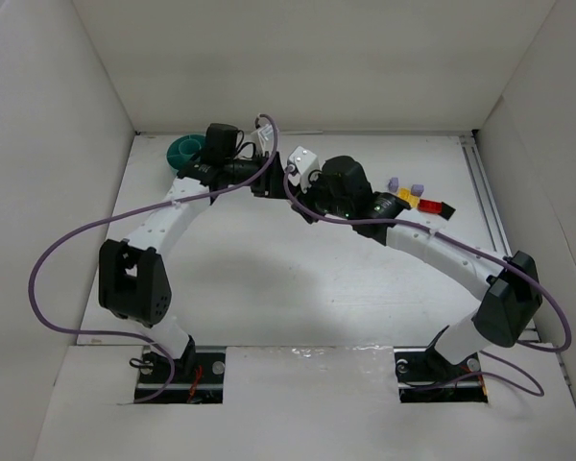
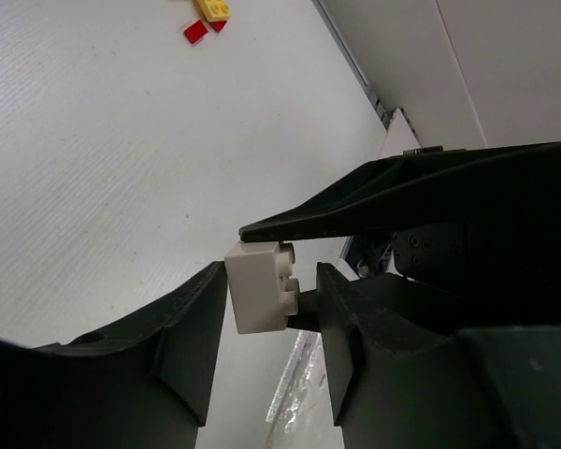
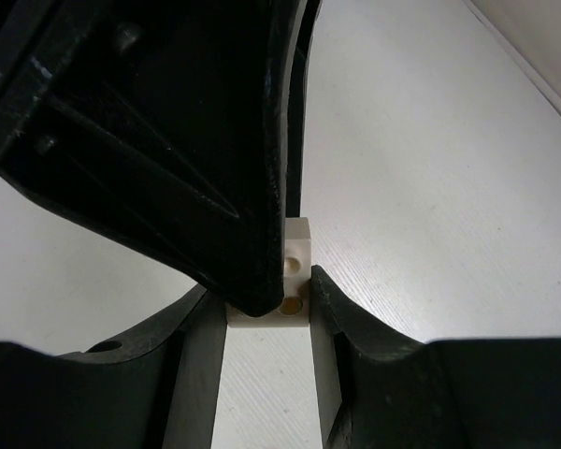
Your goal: Sort the legos into containers by color
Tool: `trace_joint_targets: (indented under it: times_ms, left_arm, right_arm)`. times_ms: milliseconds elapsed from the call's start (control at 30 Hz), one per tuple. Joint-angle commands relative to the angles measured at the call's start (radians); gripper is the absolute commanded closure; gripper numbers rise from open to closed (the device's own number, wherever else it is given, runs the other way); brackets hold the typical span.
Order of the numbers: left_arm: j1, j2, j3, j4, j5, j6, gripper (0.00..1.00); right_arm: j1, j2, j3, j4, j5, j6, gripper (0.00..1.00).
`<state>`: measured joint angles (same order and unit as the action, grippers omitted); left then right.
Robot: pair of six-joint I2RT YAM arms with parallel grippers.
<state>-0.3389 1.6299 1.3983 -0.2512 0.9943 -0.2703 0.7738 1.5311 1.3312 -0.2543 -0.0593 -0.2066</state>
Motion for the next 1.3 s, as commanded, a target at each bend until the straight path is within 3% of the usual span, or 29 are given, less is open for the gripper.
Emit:
trace_joint_targets:
  times_ms: [0,100,133,267,333,367,400,467,500,567,767,967,1100,1267]
  left_arm:
    - [-0.003,-0.004,0.039,0.013,0.038,0.013,0.61]
    - [-0.003,-0.004,0.039,0.013,0.038,0.003,0.71]
    - [-0.003,-0.004,0.030,0.024,0.038,0.003,0.83]
    - [-0.003,-0.013,0.030,0.024,0.038,0.003,1.00]
    - [-0.003,-0.025,0.021,0.024,0.027,0.003,1.00]
    - [-0.003,-0.025,0.012,0.024,0.015,0.003,1.00]
    - [-0.003,-0.040,0.011,0.033,0.000,0.003,1.00]
    - [-0.003,-0.068,-0.001,0.033,-0.012,0.003,1.00]
    - [-0.003,-0.077,-0.010,0.033,-0.028,0.003,1.00]
    - [-0.003,-0.103,-0.010,0.033,-0.043,0.014,1.00]
    - [0.053,-0.139,0.011,-0.042,-0.183,0.092,1.00]
    - [0.271,-0.150,0.031,-0.118,-0.490,0.177,1.00]
    - [0.392,-0.139,0.016,-0.085,-0.640,0.186,1.00]
    - [0.429,-0.130,-0.027,0.025,-0.684,0.151,1.00]
  right_arm:
    - [0.010,-0.008,0.042,0.067,0.012,-0.007,0.94]
    - [0.010,-0.017,0.042,0.076,0.022,-0.007,0.94]
    - [0.010,-0.017,0.042,0.076,0.023,-0.007,0.94]
    - [0.010,-0.017,0.033,0.085,0.032,0.004,0.90]
    - [0.010,-0.017,0.023,0.086,0.055,0.018,0.76]
    - [0.010,-0.026,0.023,0.086,0.055,0.018,0.55]
    - [0.010,-0.038,0.008,0.086,0.055,0.018,0.47]
    - [0.010,-0.064,-0.026,0.086,0.055,0.018,0.36]
    - [0.010,-0.075,-0.039,0.086,0.064,0.027,0.25]
    - [-0.010,-0.100,-0.088,0.086,0.064,0.027,0.18]
    - [-0.073,-0.221,-0.233,0.027,0.046,0.047,0.15]
    - [-0.224,-0.270,-0.250,-0.135,-0.008,0.159,0.15]
    - [-0.366,-0.246,-0.195,-0.221,-0.103,0.236,0.15]
    - [-0.458,-0.236,-0.181,-0.230,-0.163,0.274,0.15]
